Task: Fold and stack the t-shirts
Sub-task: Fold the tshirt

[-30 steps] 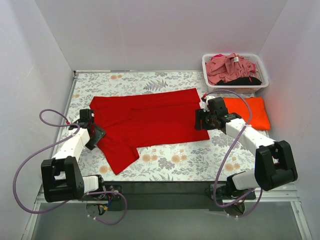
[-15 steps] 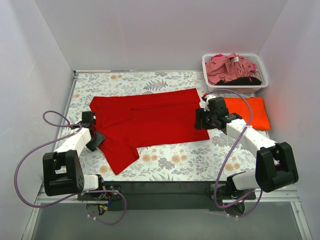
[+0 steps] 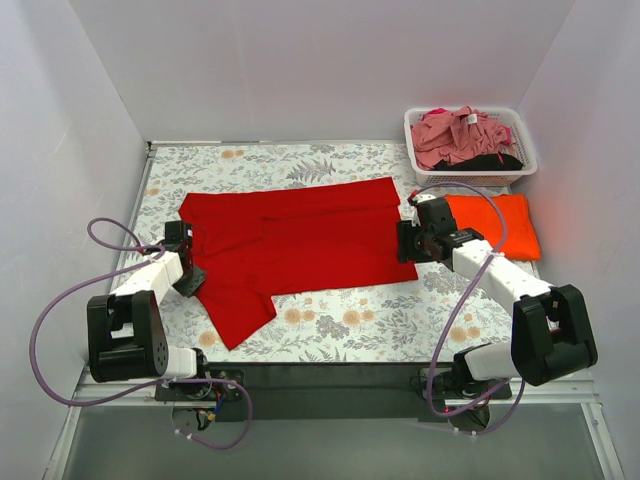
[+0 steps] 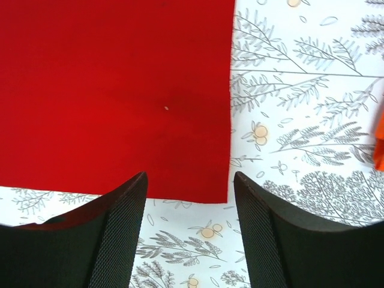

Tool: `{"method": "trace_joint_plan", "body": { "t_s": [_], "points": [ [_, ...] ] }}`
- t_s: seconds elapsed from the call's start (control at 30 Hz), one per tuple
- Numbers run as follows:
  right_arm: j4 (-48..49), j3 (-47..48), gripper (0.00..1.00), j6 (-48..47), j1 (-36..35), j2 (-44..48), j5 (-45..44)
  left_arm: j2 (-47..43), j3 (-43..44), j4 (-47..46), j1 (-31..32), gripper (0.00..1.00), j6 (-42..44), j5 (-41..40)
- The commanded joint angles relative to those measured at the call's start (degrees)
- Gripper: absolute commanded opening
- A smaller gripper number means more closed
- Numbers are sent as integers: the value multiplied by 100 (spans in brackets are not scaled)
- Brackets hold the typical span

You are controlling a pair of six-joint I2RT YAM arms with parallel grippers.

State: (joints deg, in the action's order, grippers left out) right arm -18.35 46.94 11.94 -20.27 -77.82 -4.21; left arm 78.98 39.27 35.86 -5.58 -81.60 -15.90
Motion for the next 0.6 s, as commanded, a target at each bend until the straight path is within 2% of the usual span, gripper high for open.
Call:
{"method": "trace_joint_plan", "body": {
  "t_s": [0.0, 0.13, 0.57],
  "points": [
    [-300, -114, 65, 158, 15, 197, -422, 276, -209, -43, -48, 11, -5, 140],
    [-468, -194, 61, 317, 41, 145, -397, 302, -200, -70, -39, 0, 48, 210],
    [-503, 70, 51, 528, 50, -567, -361, -40, -218, -79, -39, 0, 57, 184]
  ]
}}
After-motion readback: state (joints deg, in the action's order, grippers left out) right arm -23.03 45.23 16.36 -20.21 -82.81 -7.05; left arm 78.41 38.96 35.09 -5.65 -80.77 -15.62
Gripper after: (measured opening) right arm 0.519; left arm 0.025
